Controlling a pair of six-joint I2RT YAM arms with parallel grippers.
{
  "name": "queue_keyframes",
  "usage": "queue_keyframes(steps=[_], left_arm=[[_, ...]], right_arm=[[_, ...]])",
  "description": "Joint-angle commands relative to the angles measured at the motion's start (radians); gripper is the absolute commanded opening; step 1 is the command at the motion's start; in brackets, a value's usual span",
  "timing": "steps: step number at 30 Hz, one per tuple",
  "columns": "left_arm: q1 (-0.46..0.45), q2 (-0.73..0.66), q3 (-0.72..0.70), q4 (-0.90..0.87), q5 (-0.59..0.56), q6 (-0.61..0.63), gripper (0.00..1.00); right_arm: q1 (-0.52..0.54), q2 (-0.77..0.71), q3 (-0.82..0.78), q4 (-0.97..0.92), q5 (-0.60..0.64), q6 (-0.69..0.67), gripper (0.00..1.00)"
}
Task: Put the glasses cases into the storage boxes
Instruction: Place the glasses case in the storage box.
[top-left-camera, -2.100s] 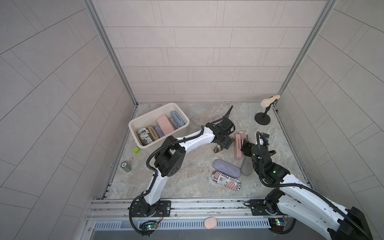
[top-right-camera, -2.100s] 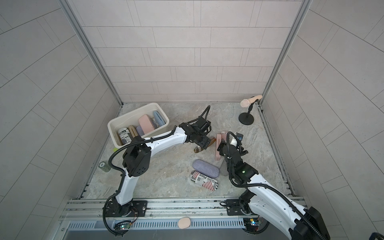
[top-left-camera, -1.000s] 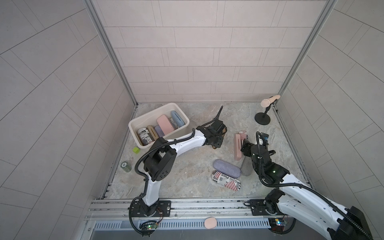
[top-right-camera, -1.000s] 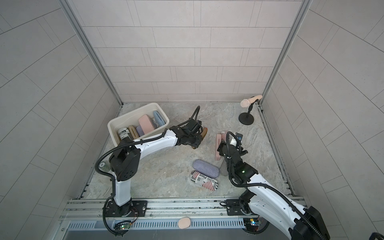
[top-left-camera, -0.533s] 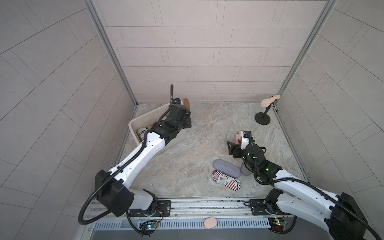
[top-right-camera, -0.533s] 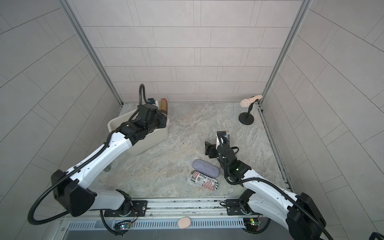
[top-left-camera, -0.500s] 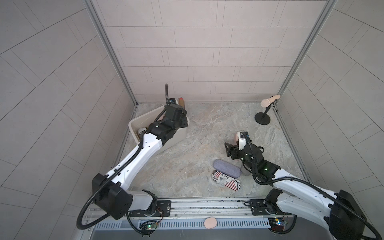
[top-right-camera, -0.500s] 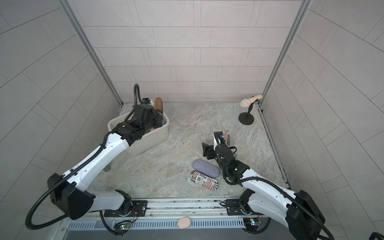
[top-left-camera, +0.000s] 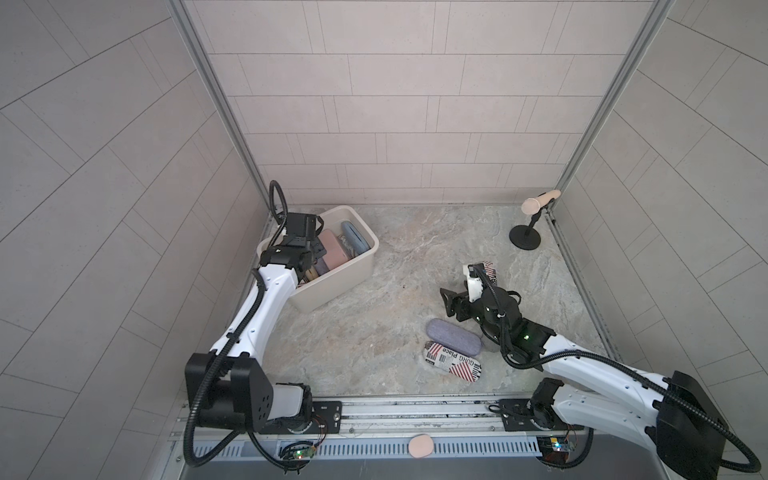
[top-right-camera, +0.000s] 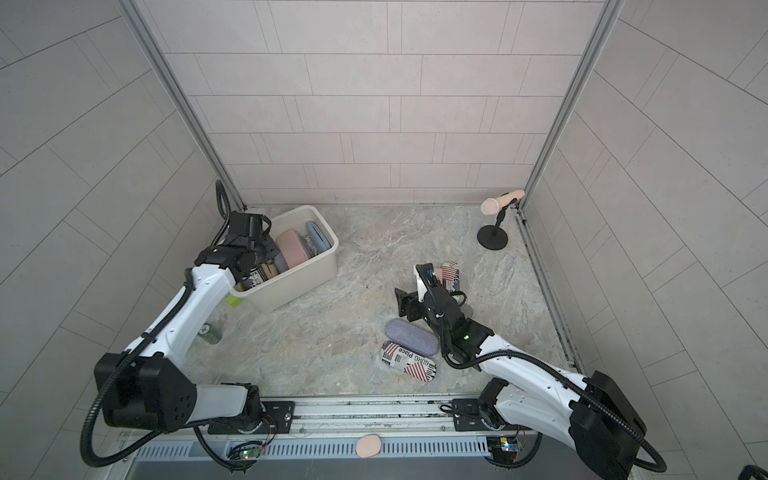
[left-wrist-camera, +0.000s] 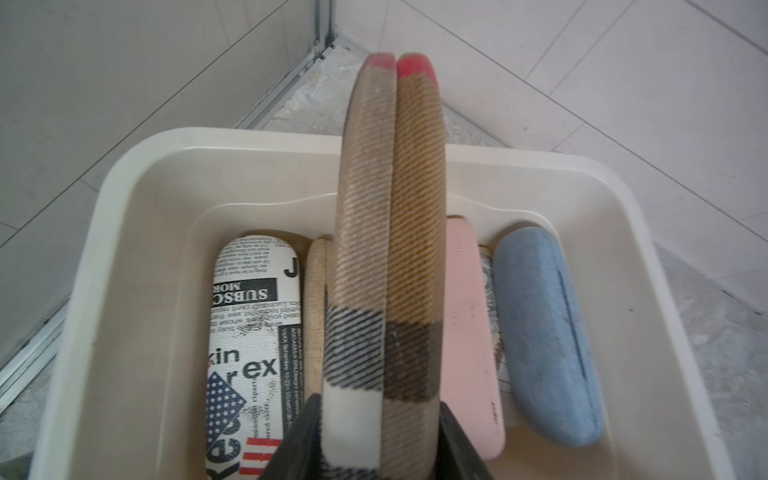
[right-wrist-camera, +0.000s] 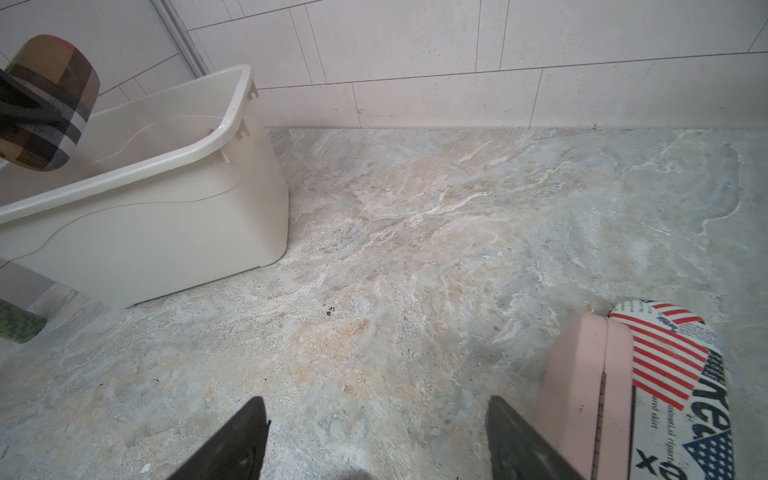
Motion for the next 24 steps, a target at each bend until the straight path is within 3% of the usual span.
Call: queue_keyframes(steps=[1, 7, 11, 14, 19, 24], left_arm=[[0.053, -0.015, -0.051, -0.032, -0.066, -0.049, 0.23], [0.074, -0.025, -0.122, -0.037, -0.081, -0.031, 0.3], [0.073, -0.026, -0.079, -0.067, 0.015, 0.052, 0.65], [0.067, -0.036, -0.003, -0.126, 0.067, 0.082, 0.78], [0.011, -0.046, 0.094, -0.158, 0.117, 0.099, 0.8], [-0.096, 0.022, 0.184, -0.163, 0.064, 0.088, 0.8]], right_arm=[[0.001, -0.012, 0.02, -0.002, 0.019, -0.013, 0.84], [0.001, -0.03, 0.017, -0.01, 0.039, -0.011, 0.85], [0.001, -0.052, 0.006, -0.008, 0.072, -0.006, 0.87], [0.001, -0.054, 0.003, -0.014, 0.108, -0.004, 0.87], [0.001, -0.049, 0.008, -0.031, 0.151, 0.009, 0.87], [0.0, -0.058, 0.011, -0.051, 0.198, 0.016, 0.87]])
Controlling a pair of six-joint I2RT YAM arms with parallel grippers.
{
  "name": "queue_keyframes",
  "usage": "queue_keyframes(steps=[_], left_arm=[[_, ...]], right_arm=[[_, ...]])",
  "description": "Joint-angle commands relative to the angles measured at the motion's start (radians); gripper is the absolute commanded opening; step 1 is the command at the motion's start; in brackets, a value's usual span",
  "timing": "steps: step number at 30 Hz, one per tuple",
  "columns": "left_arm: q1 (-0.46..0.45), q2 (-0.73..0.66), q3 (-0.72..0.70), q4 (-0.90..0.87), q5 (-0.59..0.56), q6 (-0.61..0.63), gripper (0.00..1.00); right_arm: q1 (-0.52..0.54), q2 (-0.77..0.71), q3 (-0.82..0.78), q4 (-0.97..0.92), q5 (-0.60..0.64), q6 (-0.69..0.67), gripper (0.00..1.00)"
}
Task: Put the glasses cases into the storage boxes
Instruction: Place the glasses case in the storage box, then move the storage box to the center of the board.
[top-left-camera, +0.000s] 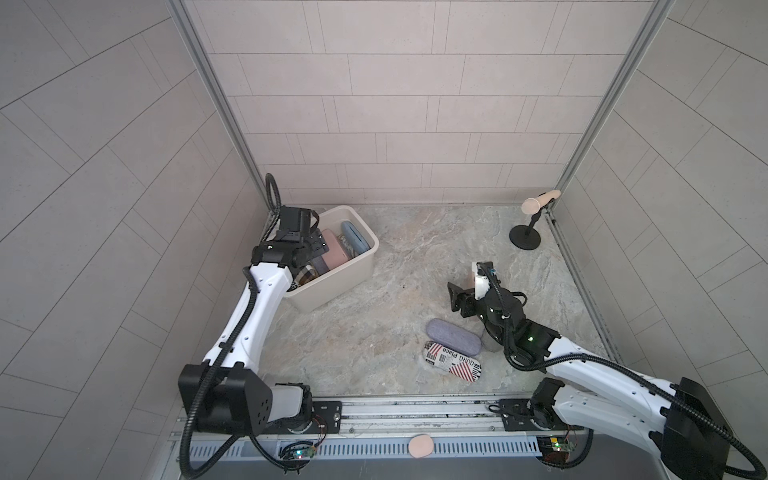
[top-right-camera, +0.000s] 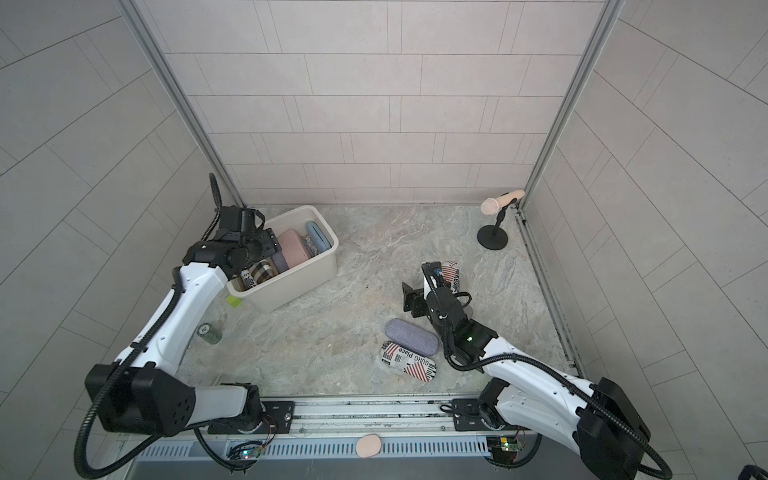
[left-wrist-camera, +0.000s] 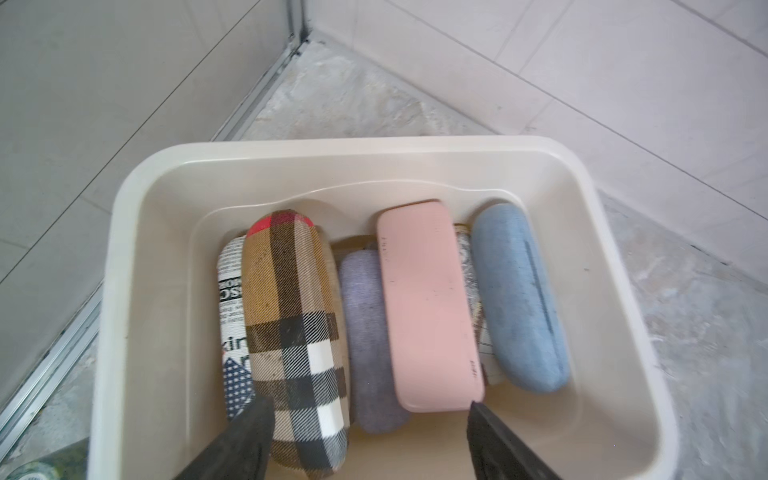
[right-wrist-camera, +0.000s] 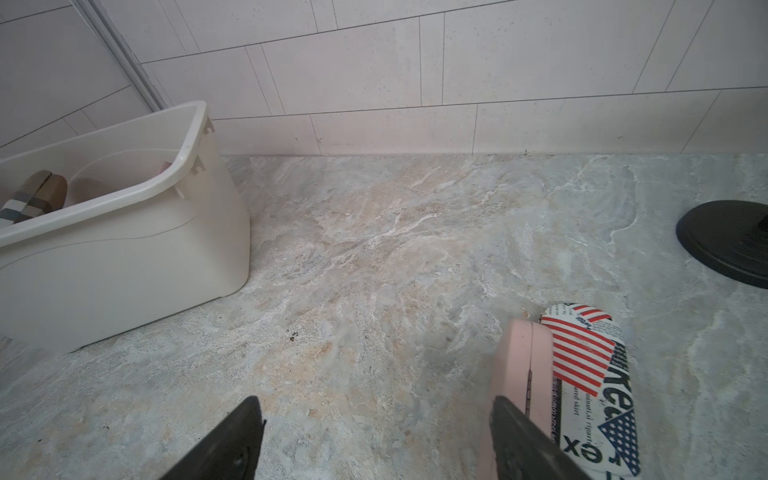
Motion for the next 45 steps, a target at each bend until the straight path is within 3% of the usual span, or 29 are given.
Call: queue_keyframes(steps=[1, 9, 18, 23, 29, 38, 45], left_arm=[[-0.065, 0.058, 0.06, -0.025, -0.034, -0.001, 0.8], [-0.234, 0.29, 0.249, 0.005, -0.046, -0.008, 0.8], [-0.254, 0.564, 0.438, 0.026, -0.016, -0.004, 0.81], [-0.256, 0.649, 0.49, -0.008, 0.078, -0.005, 0.64], [-0.328, 0.626, 0.441, -0.028, 0.146, -0.025, 0.22], [-0.545, 0.484, 0.212, 0.181, 0.072, -0.199, 0.0], [-0.711, 0.493, 0.212, 0.276, -0.123, -0.427, 0.0]], right_arm=[[-0.001, -0.017, 0.011, -0.027, 0.064, 0.013, 0.87], [-0.011, -0.025, 0.018, -0.076, 0.147, 0.043, 0.88], [-0.031, -0.029, 0.018, -0.098, 0.155, 0.068, 0.94], [-0.033, -0.034, 0.018, -0.098, 0.154, 0.067, 0.94], [-0.034, -0.026, 0.013, -0.095, 0.16, 0.082, 0.92], [-0.035, -0.065, 0.011, -0.12, 0.198, 0.092, 0.9], [-0.048, -0.108, 0.002, -0.137, 0.221, 0.104, 0.89]])
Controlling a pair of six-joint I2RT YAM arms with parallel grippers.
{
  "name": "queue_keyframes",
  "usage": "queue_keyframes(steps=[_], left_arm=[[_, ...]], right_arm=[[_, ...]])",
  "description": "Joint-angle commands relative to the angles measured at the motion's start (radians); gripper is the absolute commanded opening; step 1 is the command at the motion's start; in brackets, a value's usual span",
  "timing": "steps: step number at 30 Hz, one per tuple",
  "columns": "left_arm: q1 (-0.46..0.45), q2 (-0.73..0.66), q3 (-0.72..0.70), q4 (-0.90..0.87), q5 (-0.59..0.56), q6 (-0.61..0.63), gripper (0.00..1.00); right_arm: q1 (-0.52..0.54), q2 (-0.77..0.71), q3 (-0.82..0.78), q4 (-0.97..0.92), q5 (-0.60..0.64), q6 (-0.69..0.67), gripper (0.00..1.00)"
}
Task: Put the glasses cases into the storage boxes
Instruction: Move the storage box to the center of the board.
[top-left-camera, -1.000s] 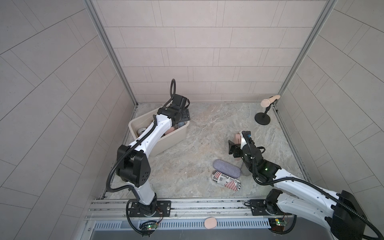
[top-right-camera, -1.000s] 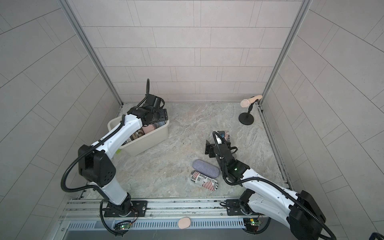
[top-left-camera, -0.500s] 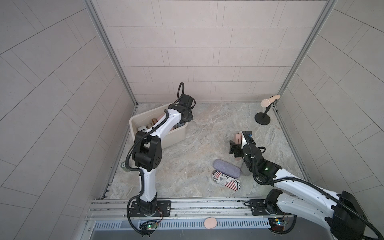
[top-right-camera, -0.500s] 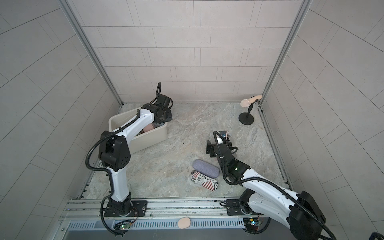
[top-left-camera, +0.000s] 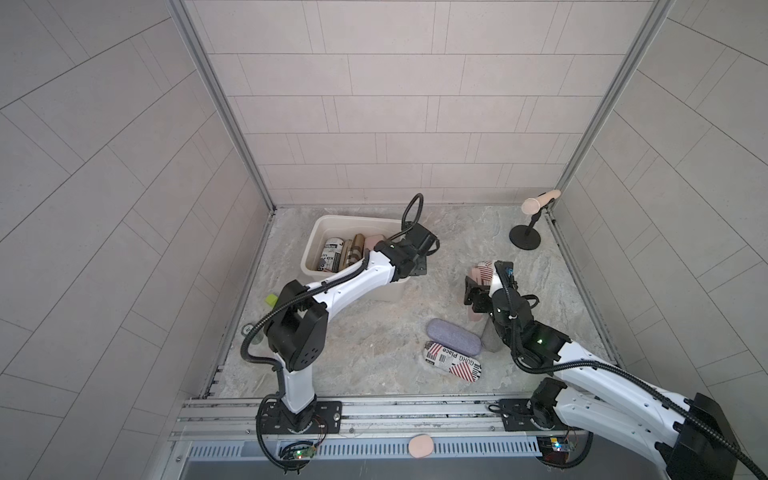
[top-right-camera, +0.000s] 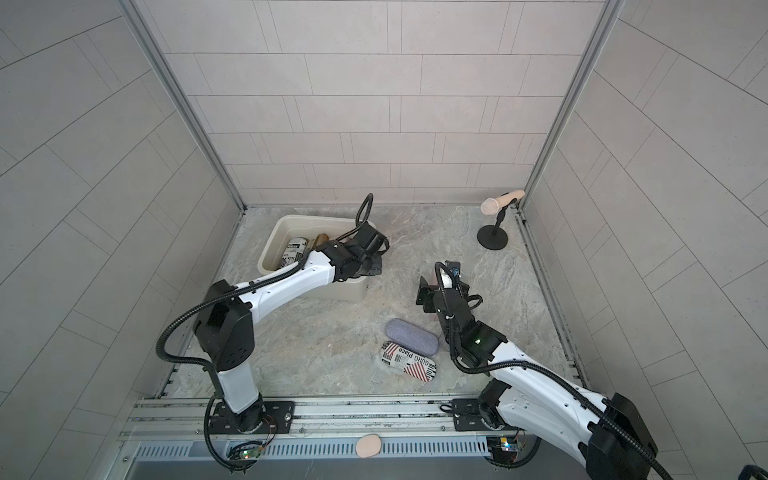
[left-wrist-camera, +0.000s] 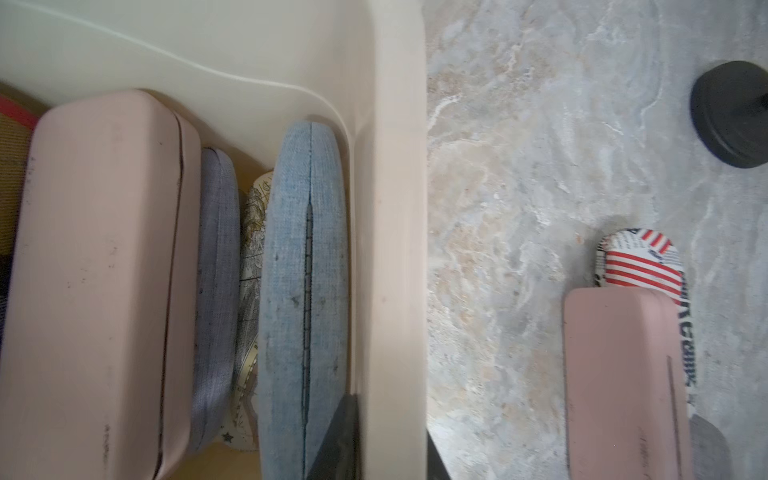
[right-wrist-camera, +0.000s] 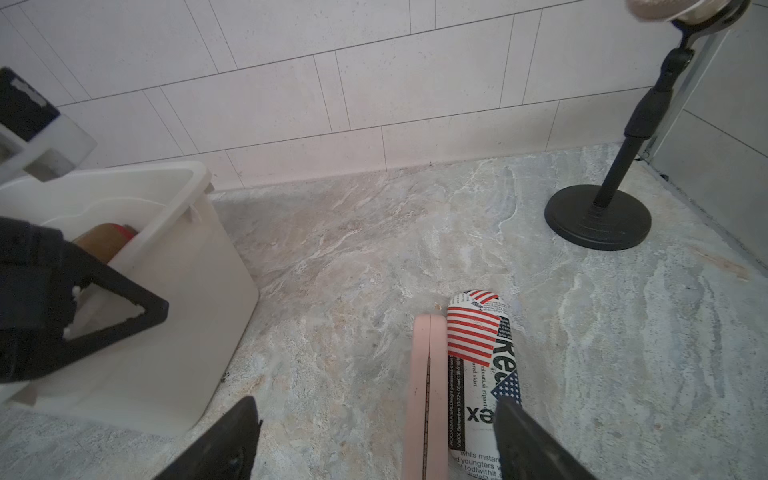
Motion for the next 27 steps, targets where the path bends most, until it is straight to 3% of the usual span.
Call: queue_keyframes(steps=[1, 3, 6, 13, 15, 18, 22, 27], left_arm=[[-0.061, 0.004, 0.002, 0.179, -0.082, -0.258, 0.0], [-0.09, 0.042, 0.033, 0.19, -0.139, -0.305, 0.0], [-0.098, 0.106, 0.08, 0.236, -0.122, -0.349, 0.03], [-0.095, 0.161, 0.156, 0.31, -0.172, -0.325, 0.27], [-0.095, 0.166, 0.192, 0.329, -0.152, -0.259, 0.44], [-0.094, 0.16, 0.24, 0.309, -0.134, -0.172, 0.59], [-0.09, 0.101, 0.237, 0.245, -0.14, -0.071, 0.62], [-0.073, -0.075, 0.093, 0.238, -0.141, 0.034, 0.68]], right_arm=[[-0.011, -0.022, 0.0, -0.041, 0.041, 0.029, 0.89], [-0.016, -0.032, 0.0, -0.051, 0.049, 0.038, 0.89], [-0.027, -0.045, -0.003, -0.067, 0.069, 0.053, 0.89], [-0.059, -0.053, -0.006, -0.084, 0.061, 0.076, 0.89], [-0.061, -0.055, -0.006, -0.087, 0.061, 0.076, 0.89], [-0.062, -0.061, -0.006, -0.089, 0.063, 0.075, 0.89], [-0.089, -0.041, 0.001, -0.109, 0.051, 0.102, 0.89], [-0.188, 0.041, 0.021, -0.138, -0.072, 0.161, 0.84]])
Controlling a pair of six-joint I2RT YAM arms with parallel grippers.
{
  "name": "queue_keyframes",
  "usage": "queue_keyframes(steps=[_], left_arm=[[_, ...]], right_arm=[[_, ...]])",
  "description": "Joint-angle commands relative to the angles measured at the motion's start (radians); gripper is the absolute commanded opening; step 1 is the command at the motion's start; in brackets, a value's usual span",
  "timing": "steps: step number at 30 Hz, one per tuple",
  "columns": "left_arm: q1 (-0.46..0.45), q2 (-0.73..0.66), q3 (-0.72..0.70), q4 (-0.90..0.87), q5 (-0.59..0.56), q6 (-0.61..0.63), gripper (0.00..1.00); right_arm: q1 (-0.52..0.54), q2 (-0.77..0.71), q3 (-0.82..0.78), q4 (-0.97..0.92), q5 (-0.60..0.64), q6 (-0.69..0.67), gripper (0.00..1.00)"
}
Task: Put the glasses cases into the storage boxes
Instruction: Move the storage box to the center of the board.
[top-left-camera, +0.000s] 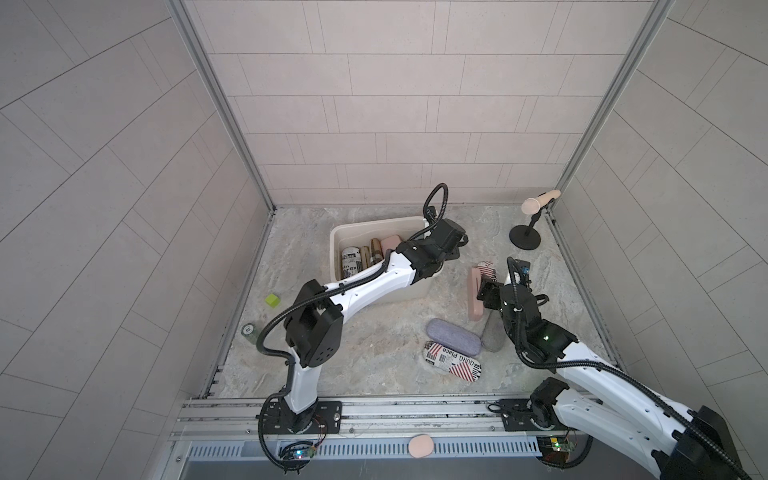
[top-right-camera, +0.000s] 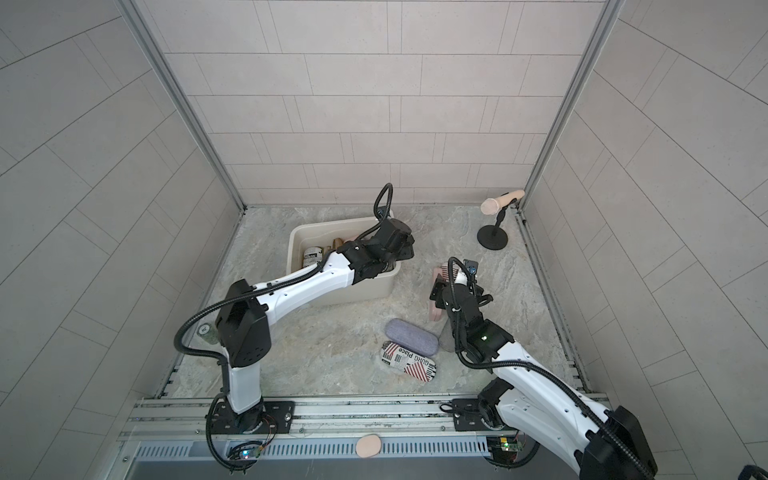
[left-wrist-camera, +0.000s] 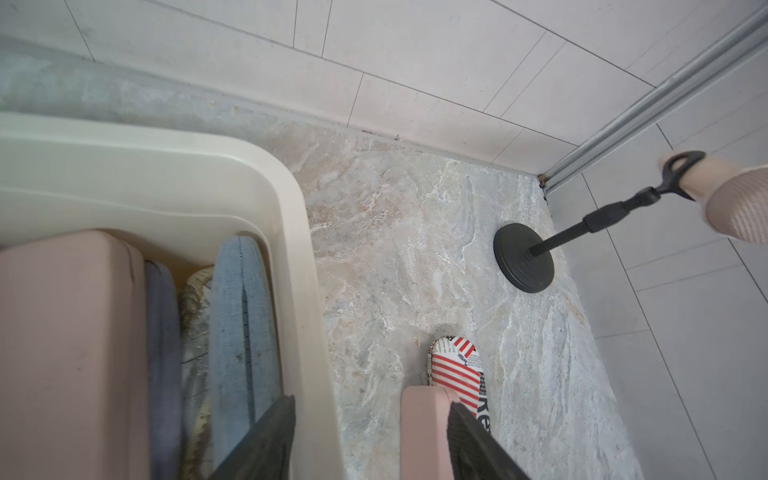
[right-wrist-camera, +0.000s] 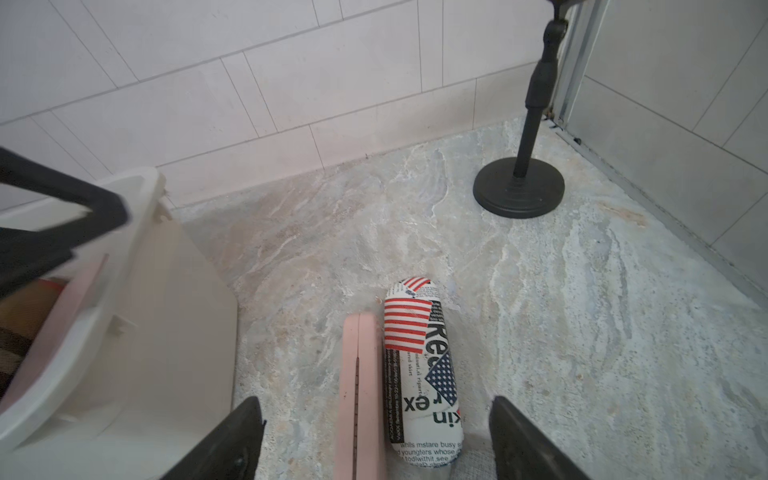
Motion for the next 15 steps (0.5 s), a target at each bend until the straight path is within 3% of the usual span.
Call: queue_keyframes(steps=[1, 5, 8, 10, 15], left_arm=[[0.023, -0.158, -0.077, -0.009, -0.01, 0.092, 0.69], [0.085, -0.305, -0.22, -0.032, 0.046, 0.09, 0.69], [0.096, -0.405, -0.33, -0.035, 0.044, 0.083, 0.69], [0.097, -0.458, -0.385, -0.036, 0.047, 0.071, 0.69], [0.089, -0.496, -0.446, 0.016, 0.155, 0.055, 0.68]], right_arm=[[-0.055, 0.053, 0.024, -0.04, -0.091, 0.067, 0.81], [-0.08, 0.117, 0.041, -0.052, -0.117, 0.079, 0.51], [-0.097, 0.157, 0.056, -0.068, -0.119, 0.085, 0.37], [-0.104, 0.19, 0.071, -0.083, -0.118, 0.089, 0.35], [-0.111, 0.256, 0.1, -0.092, -0.152, 0.098, 0.43]])
